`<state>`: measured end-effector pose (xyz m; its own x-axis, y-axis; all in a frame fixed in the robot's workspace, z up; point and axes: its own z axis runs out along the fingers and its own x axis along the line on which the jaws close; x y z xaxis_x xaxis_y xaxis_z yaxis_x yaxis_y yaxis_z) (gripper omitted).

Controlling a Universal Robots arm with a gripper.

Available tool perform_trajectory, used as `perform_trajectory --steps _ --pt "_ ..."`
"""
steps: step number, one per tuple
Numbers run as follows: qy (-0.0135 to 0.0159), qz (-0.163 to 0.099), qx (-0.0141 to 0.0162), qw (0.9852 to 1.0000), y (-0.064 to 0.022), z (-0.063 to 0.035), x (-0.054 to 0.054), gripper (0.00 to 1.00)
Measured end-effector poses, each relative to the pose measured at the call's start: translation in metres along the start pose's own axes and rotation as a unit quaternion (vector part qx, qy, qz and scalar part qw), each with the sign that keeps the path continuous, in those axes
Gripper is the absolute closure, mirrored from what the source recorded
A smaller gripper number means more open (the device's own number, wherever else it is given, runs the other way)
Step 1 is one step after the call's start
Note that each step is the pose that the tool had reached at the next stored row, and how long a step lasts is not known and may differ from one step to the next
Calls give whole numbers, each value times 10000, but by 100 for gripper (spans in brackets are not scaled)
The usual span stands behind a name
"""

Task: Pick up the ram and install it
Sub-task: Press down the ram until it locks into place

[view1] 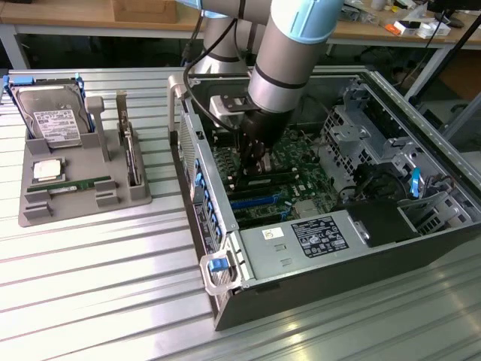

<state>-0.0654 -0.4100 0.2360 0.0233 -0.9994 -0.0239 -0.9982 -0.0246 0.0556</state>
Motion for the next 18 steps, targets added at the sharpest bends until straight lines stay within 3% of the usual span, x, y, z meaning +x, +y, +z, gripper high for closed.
perform_trajectory --steps 5,8,9,13,15,17,18 --pt "-6 -1 6 10000 -3 43 3 90" --pt "-4 -3 25 10000 -1 -132 0 90" --pt "-5 -4 26 10000 -44 -136 0 90" --pt "-3 -8 16 10000 -391 -157 9 90" --pt "-4 -9 0 10000 -573 -167 14 90" --pt "-4 -8 -17 10000 -810 -180 19 90" --pt "-5 -9 -21 10000 -874 -184 20 90"
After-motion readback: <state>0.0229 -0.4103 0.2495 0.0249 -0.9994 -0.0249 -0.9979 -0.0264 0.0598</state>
